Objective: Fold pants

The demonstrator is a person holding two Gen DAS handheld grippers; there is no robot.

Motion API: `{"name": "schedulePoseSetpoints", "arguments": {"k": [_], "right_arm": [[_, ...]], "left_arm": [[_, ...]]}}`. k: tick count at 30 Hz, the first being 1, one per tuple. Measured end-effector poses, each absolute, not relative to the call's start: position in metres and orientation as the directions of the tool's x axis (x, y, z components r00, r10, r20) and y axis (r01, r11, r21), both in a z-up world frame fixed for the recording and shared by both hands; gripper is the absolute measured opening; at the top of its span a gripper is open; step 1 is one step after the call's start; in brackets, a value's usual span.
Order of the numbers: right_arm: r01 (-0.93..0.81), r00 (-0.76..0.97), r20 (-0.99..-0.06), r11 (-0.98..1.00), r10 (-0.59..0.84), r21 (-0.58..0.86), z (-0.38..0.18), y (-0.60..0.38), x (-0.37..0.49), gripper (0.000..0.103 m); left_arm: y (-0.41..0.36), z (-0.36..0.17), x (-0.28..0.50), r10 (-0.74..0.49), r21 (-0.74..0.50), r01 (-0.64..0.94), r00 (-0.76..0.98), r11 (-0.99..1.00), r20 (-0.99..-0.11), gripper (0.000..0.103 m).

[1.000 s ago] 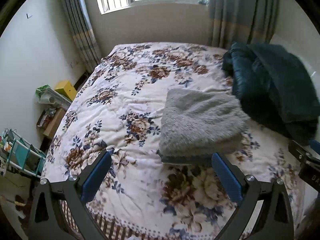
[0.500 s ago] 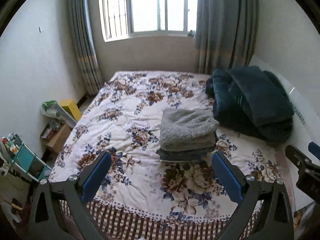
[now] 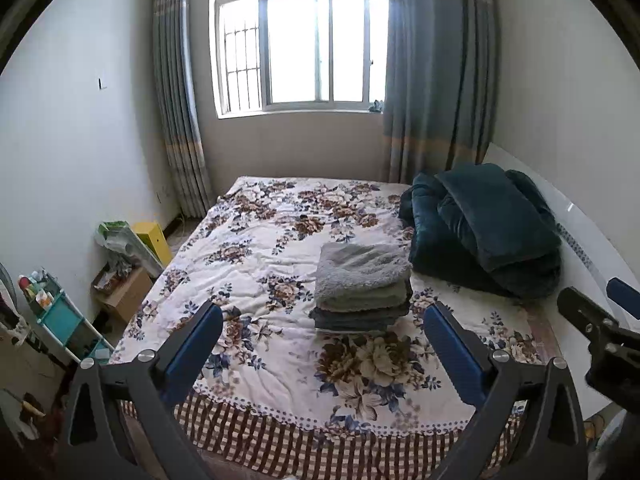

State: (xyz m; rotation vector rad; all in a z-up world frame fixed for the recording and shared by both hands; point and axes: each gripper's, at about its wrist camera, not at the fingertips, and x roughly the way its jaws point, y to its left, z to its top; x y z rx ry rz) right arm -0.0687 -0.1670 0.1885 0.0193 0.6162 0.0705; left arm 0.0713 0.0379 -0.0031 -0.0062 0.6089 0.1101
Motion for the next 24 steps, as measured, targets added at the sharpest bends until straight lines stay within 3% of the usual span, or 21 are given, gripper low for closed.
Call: {"name": "schedulePoseSetpoints", "arguments": {"k": [13, 18, 24], "right_arm": [[-0.091, 0.794, -0.598, 0.994, 0.11, 0.061, 0.192, -0.181, -0.083, 0.097], [-0.091, 0.791, -0.603, 0.994, 0.106, 0.056, 0.185, -0.179, -0.059, 0.101], [-0.052, 0.802, -0.595, 0.998, 0.059, 0.029, 0.175, -0.178, -0.02, 0.102]], "left_arm": [[0.035, -0.008, 0.061, 0.116, 0.018, -0.13, 0.801, 0.991, -0.588, 0.103], [0.039, -0.019, 0.086, 0.081, -0.009, -0.11, 0.78, 0.994, -0.621, 0.103], [0.039, -0.031, 0.123, 0.143, 0.038, -0.154, 0.759, 0.987, -0.636, 0.103]]}}
